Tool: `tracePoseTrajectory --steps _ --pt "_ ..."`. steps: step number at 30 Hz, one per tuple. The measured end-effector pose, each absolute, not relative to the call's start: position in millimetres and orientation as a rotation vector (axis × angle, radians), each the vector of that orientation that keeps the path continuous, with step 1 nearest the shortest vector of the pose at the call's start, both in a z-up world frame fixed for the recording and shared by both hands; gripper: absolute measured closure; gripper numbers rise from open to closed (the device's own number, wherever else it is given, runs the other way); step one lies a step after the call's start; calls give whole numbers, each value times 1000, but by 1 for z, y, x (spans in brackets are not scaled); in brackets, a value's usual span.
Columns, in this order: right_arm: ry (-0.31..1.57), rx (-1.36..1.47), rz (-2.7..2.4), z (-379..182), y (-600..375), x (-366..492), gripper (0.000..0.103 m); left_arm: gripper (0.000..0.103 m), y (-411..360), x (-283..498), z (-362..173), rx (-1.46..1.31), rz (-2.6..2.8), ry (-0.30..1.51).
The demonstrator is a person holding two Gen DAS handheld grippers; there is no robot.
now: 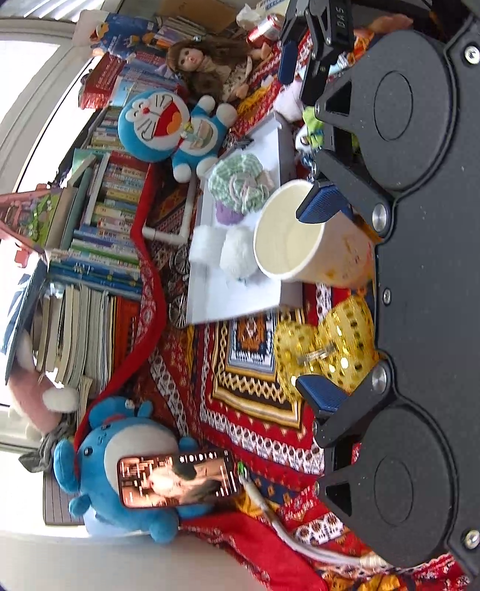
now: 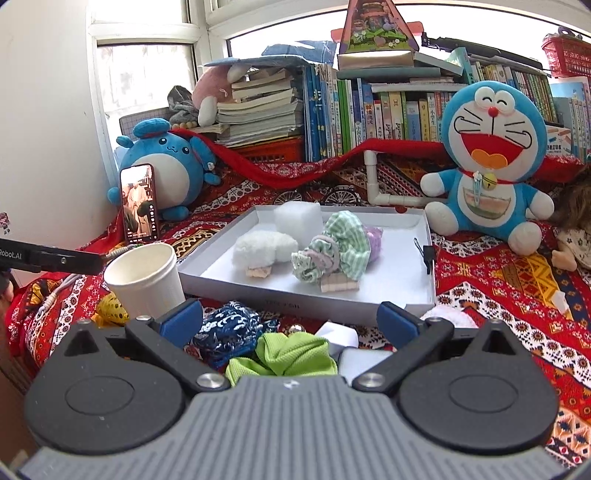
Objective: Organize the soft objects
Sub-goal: 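Withdraw both tools from the tray toward the gold bow and green scrunchie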
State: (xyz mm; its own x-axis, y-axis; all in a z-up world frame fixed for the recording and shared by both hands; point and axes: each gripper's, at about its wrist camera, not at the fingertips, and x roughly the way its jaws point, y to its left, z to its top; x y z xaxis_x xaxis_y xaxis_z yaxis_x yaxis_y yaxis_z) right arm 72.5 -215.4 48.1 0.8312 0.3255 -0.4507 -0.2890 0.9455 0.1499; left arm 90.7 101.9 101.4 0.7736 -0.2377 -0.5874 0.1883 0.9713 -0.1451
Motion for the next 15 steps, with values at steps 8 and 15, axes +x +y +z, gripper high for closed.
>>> tracePoseTrajectory --steps 8,15 --pt "512 59 317 38 -213 70 0 14 118 91 82 -99 -178 672" --pt "530 45 315 31 -208 71 0 14 123 92 64 -86 -149 695"
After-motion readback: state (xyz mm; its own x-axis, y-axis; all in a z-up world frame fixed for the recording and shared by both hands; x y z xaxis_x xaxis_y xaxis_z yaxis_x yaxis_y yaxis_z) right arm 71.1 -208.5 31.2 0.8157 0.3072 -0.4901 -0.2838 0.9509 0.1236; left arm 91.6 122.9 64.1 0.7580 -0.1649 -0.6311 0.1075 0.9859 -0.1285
